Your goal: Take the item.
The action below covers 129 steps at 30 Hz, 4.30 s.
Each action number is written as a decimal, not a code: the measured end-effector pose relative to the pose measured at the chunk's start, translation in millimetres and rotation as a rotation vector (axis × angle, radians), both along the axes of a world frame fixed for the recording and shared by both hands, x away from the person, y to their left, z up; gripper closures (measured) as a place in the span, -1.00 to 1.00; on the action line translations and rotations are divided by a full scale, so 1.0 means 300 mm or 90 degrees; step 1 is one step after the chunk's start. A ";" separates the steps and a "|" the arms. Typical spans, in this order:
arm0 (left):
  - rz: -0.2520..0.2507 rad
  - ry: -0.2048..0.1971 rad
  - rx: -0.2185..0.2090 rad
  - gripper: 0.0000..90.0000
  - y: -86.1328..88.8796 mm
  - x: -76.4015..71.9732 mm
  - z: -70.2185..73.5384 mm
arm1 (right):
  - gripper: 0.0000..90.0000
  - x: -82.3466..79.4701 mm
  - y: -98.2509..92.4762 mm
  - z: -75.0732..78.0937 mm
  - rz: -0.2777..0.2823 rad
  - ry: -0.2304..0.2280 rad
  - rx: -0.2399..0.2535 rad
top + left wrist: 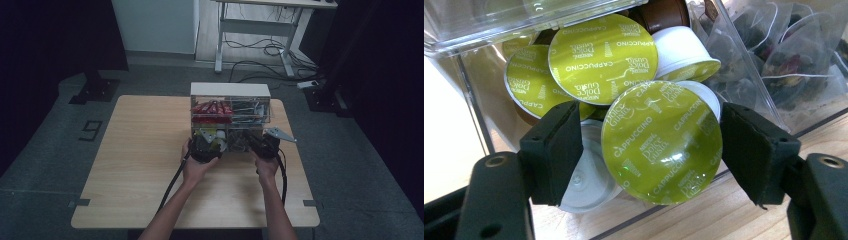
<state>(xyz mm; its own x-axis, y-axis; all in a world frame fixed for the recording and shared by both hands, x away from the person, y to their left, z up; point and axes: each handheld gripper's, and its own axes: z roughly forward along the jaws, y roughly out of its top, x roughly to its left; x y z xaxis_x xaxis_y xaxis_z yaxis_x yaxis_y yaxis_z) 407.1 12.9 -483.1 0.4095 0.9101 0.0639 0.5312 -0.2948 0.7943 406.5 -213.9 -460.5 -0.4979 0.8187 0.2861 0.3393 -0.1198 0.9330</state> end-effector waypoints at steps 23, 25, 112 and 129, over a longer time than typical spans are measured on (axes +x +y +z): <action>-0.023 0.001 -0.028 -0.14 0.007 -0.015 -0.003 | 0.98 0.001 -0.005 -0.001 -0.003 0.000 -0.001; -0.020 0.002 -0.033 -0.14 0.010 -0.017 -0.002 | 0.98 0.001 -0.006 -0.001 -0.002 0.000 -0.002; 0.043 0.019 -0.099 -0.14 0.516 -0.226 -0.037 | 0.98 0.010 0.006 -0.028 -0.018 0.008 -0.027; 0.065 0.078 -0.065 -0.14 0.541 -0.205 -0.130 | 0.98 0.013 0.009 -0.033 -0.017 0.011 -0.030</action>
